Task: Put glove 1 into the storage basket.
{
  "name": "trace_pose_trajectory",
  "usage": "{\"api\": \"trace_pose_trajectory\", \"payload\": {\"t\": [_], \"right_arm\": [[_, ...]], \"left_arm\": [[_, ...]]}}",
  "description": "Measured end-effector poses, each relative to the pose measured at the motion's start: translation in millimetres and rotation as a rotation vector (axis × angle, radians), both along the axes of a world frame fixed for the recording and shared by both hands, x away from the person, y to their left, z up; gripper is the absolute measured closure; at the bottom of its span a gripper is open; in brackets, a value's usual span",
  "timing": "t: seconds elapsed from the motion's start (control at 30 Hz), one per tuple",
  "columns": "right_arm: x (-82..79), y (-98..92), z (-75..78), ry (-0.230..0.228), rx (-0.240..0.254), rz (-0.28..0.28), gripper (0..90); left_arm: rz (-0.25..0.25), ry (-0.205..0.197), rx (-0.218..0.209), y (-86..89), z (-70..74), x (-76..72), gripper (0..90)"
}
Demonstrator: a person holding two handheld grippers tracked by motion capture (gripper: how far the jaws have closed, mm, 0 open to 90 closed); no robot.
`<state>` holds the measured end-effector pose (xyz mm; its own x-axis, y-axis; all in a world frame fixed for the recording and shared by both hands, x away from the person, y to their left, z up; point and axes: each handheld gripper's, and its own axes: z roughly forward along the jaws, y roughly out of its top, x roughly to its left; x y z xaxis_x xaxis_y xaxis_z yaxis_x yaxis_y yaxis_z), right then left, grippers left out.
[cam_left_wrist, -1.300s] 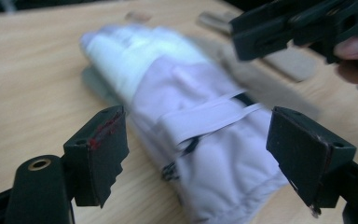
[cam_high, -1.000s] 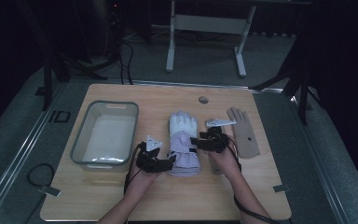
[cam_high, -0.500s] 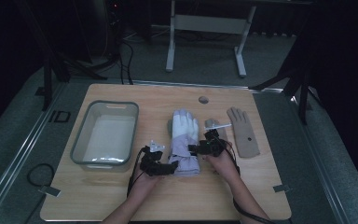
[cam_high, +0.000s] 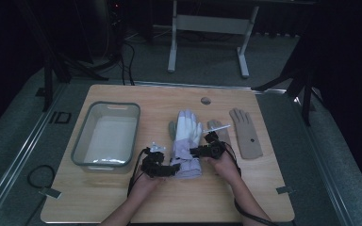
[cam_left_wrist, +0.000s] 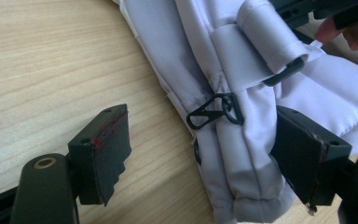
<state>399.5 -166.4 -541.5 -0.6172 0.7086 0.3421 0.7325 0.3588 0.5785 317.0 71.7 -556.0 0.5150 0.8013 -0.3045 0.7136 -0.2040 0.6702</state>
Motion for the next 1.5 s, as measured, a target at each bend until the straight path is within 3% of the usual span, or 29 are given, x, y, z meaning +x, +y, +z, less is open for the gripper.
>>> {"api": "trace_pose_trajectory", "payload": {"t": [0.1,0.17,0.37,0.43,0.63,0.93,0.97,1.1,1.5], "right_arm": [[-2.9,5.1,2.0,-0.029,-0.028,-0.006,77.0],[-4.9,7.9,3.3,-0.045,-0.047,-0.013,78.3],[-9.5,11.4,6.0,-0.076,-0.068,-0.03,81.3],[-10.8,12.5,7.6,-0.083,-0.077,-0.036,81.9],[-12.4,15.2,16.9,-0.097,-0.096,-0.035,82.7],[-13.2,19.3,46.1,-0.145,-0.069,-0.041,82.8],[-12.7,22.3,54.9,-0.152,-0.068,-0.043,82.8],[-12.2,26.8,67.3,-0.174,-0.055,-0.039,82.8],[-7.7,50.2,95.6,-0.21,-0.034,-0.019,82.8]], "left_arm": [[-0.03,0.016,-0.02,0.5,0.4,0.4,29.8],[-0.067,0.05,-0.062,1.6,1.0,1.4,44.1],[-0.085,0.042,-0.045,-1.1,7.9,-0.5,69.4],[-0.09,0.03,-0.03,-2.2,10.2,-1.3,73.6],[-0.116,0.019,-0.023,-1.1,20.1,-0.3,76.6],[-0.144,-0.022,-0.022,8.9,49.4,4.3,76.9],[-0.153,-0.031,-0.016,12.0,56.6,5.8,76.9],[-0.162,-0.047,-0.013,19.2,68.3,7.9,76.9],[-0.174,-0.082,0.009,45.4,96.7,10.9,76.8]]}}
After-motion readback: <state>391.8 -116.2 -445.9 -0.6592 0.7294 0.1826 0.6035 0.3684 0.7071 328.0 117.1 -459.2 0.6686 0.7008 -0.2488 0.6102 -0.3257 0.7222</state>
